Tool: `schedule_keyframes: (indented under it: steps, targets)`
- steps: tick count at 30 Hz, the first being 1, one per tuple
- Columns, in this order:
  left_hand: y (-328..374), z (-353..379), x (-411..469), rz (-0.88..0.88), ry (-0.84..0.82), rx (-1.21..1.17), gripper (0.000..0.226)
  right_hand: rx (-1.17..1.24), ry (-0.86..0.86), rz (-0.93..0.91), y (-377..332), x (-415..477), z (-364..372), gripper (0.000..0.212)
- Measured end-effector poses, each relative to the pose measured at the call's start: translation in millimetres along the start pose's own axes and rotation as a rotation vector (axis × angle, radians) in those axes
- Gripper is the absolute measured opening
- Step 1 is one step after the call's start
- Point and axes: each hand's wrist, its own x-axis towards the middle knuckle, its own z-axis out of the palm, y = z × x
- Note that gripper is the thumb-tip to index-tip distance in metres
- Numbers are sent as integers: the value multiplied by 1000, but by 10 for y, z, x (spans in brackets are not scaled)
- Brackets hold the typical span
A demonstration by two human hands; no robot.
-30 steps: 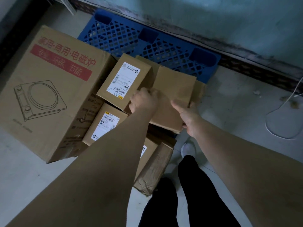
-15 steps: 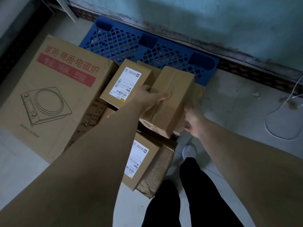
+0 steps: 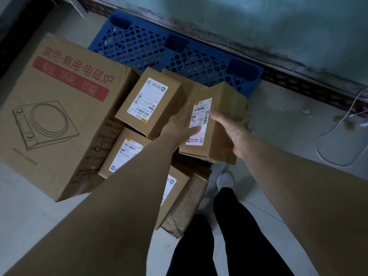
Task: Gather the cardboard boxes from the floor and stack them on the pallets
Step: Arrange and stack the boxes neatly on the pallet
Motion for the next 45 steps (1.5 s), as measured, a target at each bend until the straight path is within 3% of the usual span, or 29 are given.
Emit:
schedule_keyframes:
  steps: [2,6,7,9,13,15,17,22,24,28,31,37,45]
  targets:
    - [-48,-8,-54,-76,-104,-124,96,5,-11,-33,53,168,-70,137]
    - [-70,-28,-166,-47,-210,-209,77,113,-182,-39,31,-123,-131,41]
    - [-75,-46,-187,-42,-222,-204,75,124,-225,-39,73,-145,-151,26]
    - [-122,-93,-196,-53,-224,-182,86,134,-262,-53,118,-239,-140,16]
    - [-312,-219,-256,-43,-207,-178,91,92,-253,-39,237,-367,-6,36]
    - [-457,-274,-298,-39,-190,-223,79,124,-209,-53,349,-430,50,44]
    - [-610,-305,-353,-32,-186,-228,59,144,-210,-52,485,-522,84,31]
    - [-858,-285,-572,-34,-191,-174,42,177,-206,-29,906,-754,154,15]
    - [-905,-262,-656,-39,-194,-148,38,213,-178,-12,1062,-805,129,27]
    - [-978,-179,-788,-48,-269,-75,52,121,-192,44,1323,-914,56,76]
    - [-956,-151,-929,-26,-300,-106,51,65,-242,33,1345,-1026,69,60]
    - [-1149,-332,-1096,29,-145,-109,60,37,-331,81,1254,-1244,329,27]
    - [-1748,-613,-1006,-52,-92,-233,46,73,-411,198,1465,-1188,929,50]
